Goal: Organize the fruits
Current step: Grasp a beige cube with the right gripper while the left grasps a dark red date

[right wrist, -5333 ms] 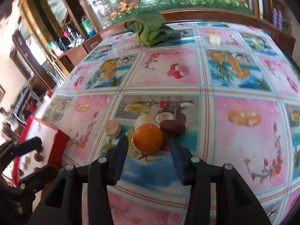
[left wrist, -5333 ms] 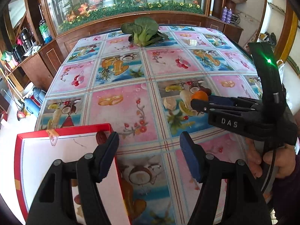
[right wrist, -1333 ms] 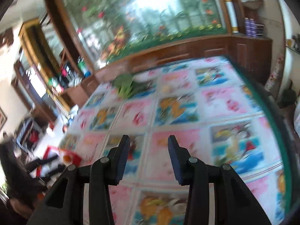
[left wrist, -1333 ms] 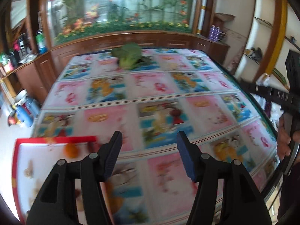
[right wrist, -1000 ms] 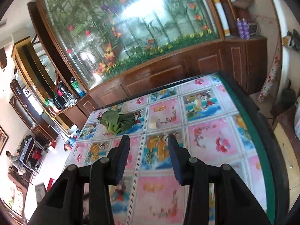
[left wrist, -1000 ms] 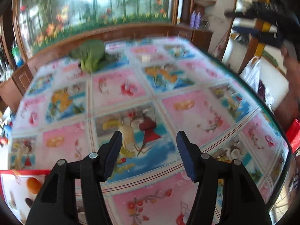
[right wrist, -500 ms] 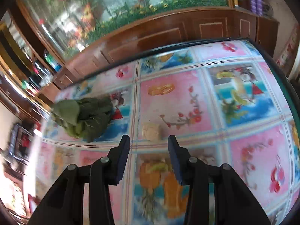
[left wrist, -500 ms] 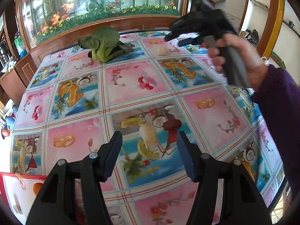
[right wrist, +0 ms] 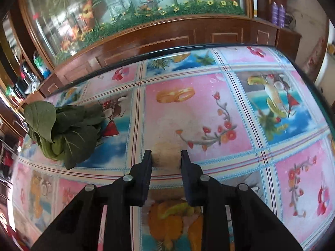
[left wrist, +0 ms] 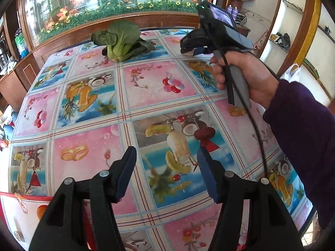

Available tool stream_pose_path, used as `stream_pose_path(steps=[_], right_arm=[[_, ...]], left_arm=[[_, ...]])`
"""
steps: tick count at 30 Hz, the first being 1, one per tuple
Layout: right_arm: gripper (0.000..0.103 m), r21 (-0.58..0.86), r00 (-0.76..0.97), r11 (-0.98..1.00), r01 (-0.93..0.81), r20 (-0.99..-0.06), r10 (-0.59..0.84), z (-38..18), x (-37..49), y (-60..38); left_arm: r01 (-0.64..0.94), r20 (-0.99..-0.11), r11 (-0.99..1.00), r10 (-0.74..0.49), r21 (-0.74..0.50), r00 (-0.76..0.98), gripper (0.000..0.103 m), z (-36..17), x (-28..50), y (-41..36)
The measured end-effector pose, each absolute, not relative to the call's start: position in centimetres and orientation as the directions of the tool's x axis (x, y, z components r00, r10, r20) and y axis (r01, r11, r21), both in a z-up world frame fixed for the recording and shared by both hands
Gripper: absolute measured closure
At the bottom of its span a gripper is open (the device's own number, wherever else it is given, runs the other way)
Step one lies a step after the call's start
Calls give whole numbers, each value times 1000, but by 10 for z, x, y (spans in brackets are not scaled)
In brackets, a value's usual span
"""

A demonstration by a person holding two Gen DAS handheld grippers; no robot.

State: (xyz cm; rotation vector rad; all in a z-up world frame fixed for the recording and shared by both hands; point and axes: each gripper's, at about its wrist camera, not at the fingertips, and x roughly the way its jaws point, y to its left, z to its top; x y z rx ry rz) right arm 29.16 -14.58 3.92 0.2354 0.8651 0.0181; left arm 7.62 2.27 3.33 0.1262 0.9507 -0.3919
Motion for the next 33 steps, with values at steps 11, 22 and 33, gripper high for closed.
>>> stream_pose_path(steps=[11,22,33], right_arm=[[78,420,561,901,-103,-724,402,52,115,-196],[78,444,540,861,-247,-675,502,28,4,-192],[78,469,531,853,-229,-674,513,22,2,-195]], left_arm=[[391,-782,918,-288,-62,553,42,34,68,7],[402,-800,914,-283,-58,529,42,11,88,-35],[385,-815,921,-271,-63,513,58,-2,103,-49]])
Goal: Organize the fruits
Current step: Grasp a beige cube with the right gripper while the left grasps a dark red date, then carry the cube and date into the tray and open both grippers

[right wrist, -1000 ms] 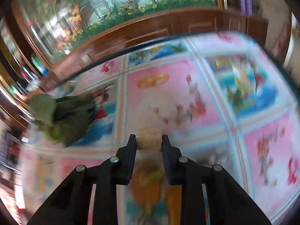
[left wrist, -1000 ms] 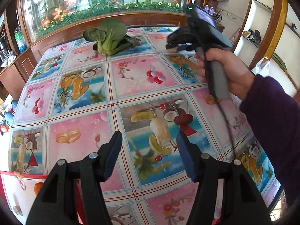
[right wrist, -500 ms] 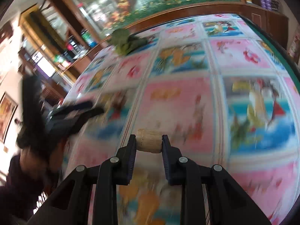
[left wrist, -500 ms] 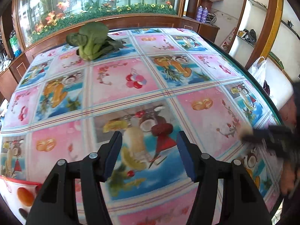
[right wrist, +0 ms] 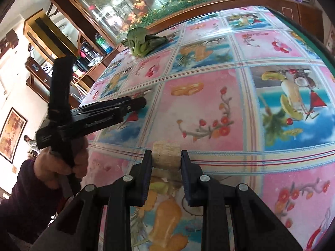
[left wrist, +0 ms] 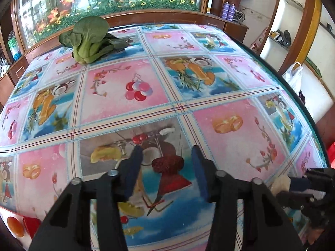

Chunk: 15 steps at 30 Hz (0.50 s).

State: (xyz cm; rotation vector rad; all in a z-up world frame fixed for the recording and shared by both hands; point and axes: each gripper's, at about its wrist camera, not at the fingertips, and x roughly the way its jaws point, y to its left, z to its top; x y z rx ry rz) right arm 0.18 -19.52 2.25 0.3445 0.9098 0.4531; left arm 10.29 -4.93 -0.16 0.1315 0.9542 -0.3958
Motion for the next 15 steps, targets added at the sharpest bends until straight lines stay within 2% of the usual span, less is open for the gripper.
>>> stream_pose_path(steps=[2,3,4,15], right_arm=[[78,463,530,856,-231,-677,510,22,2,-193],[78,463,529,856,-231,-679,510,21,3,-193],[78,460,532,858,-230,-679,506,21,3,-192],[78,357,594,905,-231,-685,421,23,0,-188]], left_arm=[[391,-810,919,-268,-53,521,61,-2,101,-51],[392,-808,919,-267,-48,525,68,-2,101,-52],[391,-808,919,-265,-47,527,70,-2,100,-51],[371,-784,925,-293,-86,548,70,6,73,-41]])
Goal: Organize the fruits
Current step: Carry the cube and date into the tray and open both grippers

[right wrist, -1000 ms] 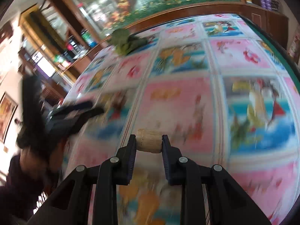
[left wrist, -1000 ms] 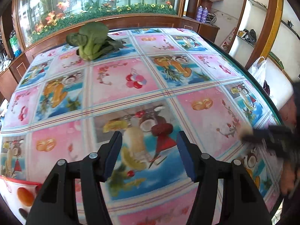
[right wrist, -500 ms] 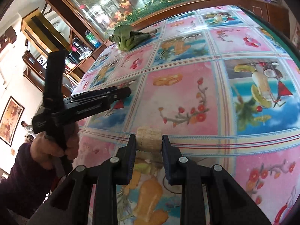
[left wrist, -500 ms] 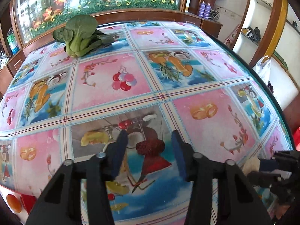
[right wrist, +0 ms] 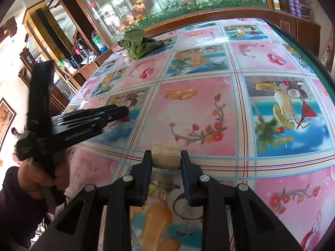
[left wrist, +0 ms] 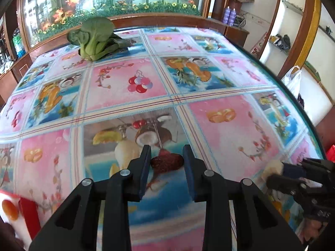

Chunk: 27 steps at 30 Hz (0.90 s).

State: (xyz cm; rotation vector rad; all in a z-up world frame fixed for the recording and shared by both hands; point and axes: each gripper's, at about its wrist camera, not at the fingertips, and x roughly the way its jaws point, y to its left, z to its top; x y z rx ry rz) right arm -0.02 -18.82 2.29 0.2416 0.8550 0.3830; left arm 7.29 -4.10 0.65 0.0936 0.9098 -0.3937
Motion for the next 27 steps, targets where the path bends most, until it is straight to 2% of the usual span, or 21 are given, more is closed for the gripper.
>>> stream_pose_path(steps=[7,16,27], right_arm=[[78,381,646,887,-263,-613,455,38,-16,-177],[78,456,613,789,-411,-502,610,67,-40,-95],[78,368,474,702,-609,-540,695,72,-70,43]], left_arm=[[349,-722,932,-309,-99,619,70,45,11,-11],[255,-672,959,-268,-121,690,70,73,-66,64],[-85,-662,995,24,-60,750,70,74,-129,214]])
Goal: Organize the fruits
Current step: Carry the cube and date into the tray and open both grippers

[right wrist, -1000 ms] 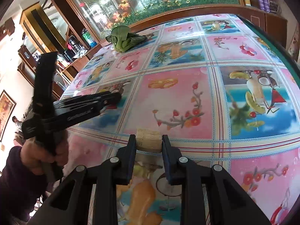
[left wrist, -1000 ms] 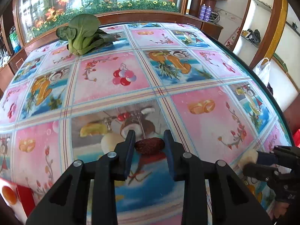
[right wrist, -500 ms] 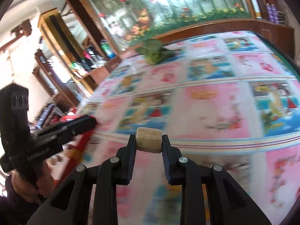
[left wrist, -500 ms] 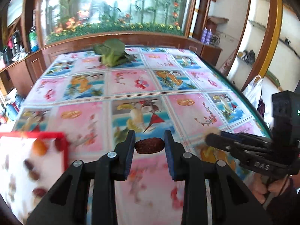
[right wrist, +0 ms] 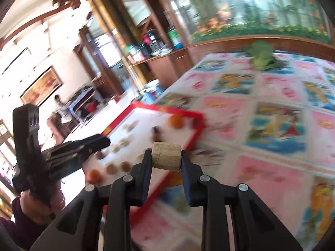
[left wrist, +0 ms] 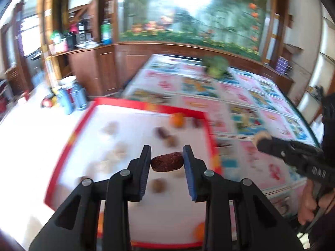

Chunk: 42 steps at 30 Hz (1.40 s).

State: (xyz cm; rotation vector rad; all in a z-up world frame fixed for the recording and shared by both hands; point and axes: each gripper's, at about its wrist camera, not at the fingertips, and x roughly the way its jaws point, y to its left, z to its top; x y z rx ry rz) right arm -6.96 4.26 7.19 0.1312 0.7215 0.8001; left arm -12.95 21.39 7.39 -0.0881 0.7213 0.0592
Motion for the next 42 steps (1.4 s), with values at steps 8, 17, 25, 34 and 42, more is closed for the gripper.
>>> stream_pose_path(steps=[8,17,25,34,42], right_arm=[[78,308,411,675,-670,-602,684,51,-90,97],[78,287,399,680,-674,-634,662,38,-101,118],[78,287,396,698,-656,-656,642,28,-94,128],[78,285,390,706,-648,-672,630,21,-86,140],[78,285,396,718,-635,-678,619,18,-81,141]], left_arm=[[-151,-676,987,74,-56,733,70,58,-142,247],[-158,-711,987,87,-34,697,70,37,-137,253],[-189,-726,982,131,1,675,70,30,-133,257],[-208,-740,978,153,18,655,70,23,-127,262],[-215,-744,976,167,32,647,70,20,-122,265]])
